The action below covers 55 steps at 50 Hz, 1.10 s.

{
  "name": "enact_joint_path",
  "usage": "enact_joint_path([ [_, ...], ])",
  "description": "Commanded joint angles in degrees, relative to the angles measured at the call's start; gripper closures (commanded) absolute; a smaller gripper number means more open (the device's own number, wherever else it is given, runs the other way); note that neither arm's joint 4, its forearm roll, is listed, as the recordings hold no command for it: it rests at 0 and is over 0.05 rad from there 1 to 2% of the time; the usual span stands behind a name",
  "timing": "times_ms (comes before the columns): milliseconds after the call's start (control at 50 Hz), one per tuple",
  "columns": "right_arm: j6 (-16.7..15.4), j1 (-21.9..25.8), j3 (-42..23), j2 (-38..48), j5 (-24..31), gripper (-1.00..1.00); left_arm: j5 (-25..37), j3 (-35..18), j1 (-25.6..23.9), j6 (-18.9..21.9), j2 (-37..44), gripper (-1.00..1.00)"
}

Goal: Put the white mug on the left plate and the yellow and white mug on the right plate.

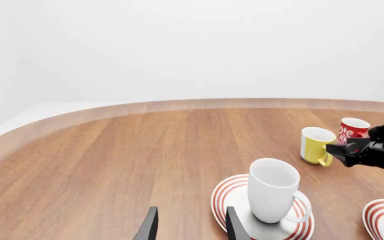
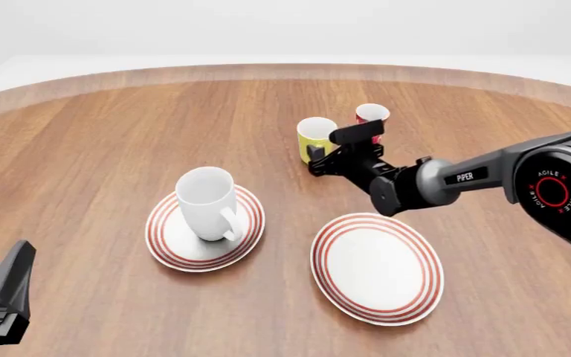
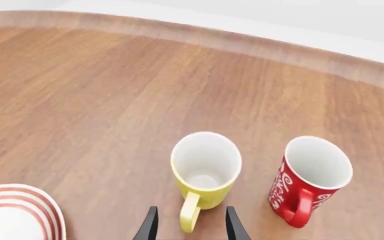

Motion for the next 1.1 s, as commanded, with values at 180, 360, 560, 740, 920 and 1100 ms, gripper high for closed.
enact_joint_path([
  [180,0.3,0.1,-2.3,2.9,1.1,-1.00,0.0,0.0,0.0,0.0,0.0,-1.00],
  [360,0.9,0.4,-3.0,4.0,1.3,-1.00,0.0,0.0,0.0,0.0,0.0,-1.00],
  [560,1.0,0.1,-4.2,5.2,1.9,-1.00,0.0,0.0,0.0,0.0,0.0,-1.00],
  [740,0.8,0.0,-5.3,6.3,2.5,-1.00,0.0,0.0,0.0,0.0,0.0,-1.00],
  [920,0.9,0.2,-5.9,7.0,2.8,-1.00,0.0,0.0,0.0,0.0,0.0,-1.00],
  [1100,0.9,-0.1,-6.9,8.3,3.1,-1.00,0.0,0.0,0.0,0.0,0.0,-1.00],
])
